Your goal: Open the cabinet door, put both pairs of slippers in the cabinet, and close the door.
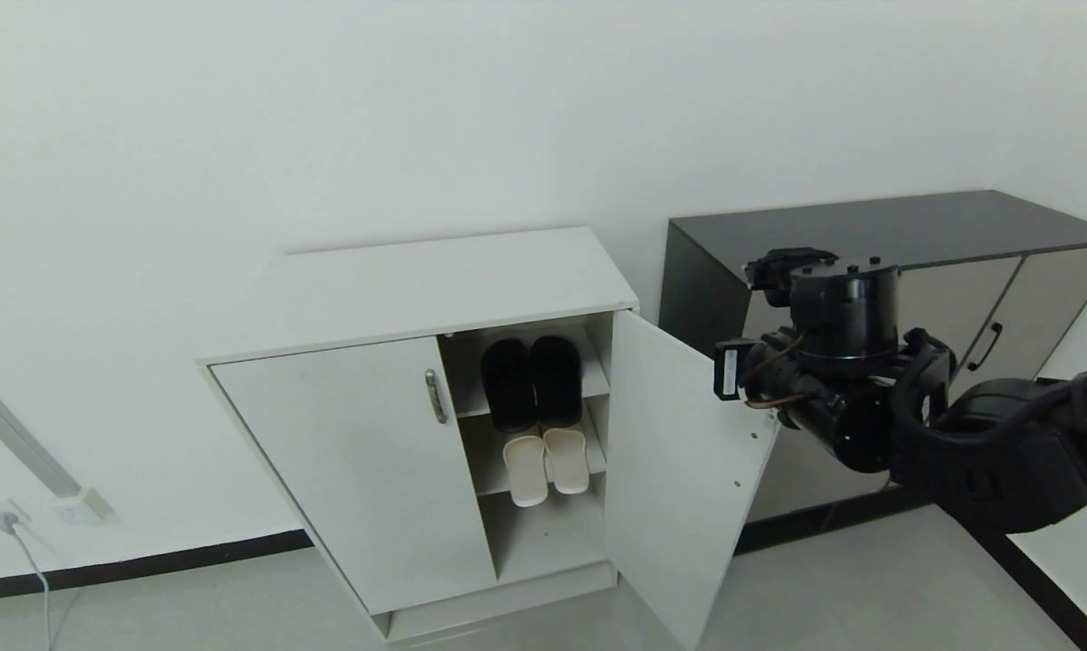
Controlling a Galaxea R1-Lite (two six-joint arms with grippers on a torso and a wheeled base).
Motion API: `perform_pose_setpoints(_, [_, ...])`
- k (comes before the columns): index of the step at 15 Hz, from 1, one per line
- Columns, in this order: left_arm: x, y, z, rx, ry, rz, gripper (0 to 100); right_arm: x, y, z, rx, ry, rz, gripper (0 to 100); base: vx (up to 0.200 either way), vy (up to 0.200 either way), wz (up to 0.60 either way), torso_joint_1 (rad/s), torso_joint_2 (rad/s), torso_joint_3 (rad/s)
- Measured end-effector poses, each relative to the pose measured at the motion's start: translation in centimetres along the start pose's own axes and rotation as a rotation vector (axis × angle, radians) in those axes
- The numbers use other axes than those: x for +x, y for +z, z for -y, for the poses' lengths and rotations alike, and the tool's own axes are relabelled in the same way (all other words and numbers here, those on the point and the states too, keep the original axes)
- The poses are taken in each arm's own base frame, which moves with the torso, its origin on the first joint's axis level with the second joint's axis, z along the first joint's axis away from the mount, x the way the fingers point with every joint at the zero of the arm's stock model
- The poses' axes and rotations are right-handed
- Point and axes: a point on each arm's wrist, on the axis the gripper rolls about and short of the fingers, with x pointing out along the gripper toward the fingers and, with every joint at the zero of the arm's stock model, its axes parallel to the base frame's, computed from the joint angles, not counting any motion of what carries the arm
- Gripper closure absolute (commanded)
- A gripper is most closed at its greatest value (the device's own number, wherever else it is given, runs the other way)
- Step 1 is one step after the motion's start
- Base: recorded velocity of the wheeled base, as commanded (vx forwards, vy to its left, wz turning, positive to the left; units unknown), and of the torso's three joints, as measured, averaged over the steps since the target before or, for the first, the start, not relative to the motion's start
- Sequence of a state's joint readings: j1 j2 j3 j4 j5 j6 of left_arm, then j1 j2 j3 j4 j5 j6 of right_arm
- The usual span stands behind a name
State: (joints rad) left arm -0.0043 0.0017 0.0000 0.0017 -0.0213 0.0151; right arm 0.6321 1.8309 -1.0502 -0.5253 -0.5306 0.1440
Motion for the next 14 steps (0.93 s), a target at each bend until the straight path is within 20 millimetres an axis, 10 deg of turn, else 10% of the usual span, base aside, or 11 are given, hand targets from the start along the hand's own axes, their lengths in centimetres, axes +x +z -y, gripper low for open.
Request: perform_pose_setpoints(14, [0.0,0.0,0.0,0.000,0.001,0.000,100,7.0,-2.6,3.0,0.030,-0.055,-0.085,100,0.000,0.000,0.00,0.000,0.00,0.000])
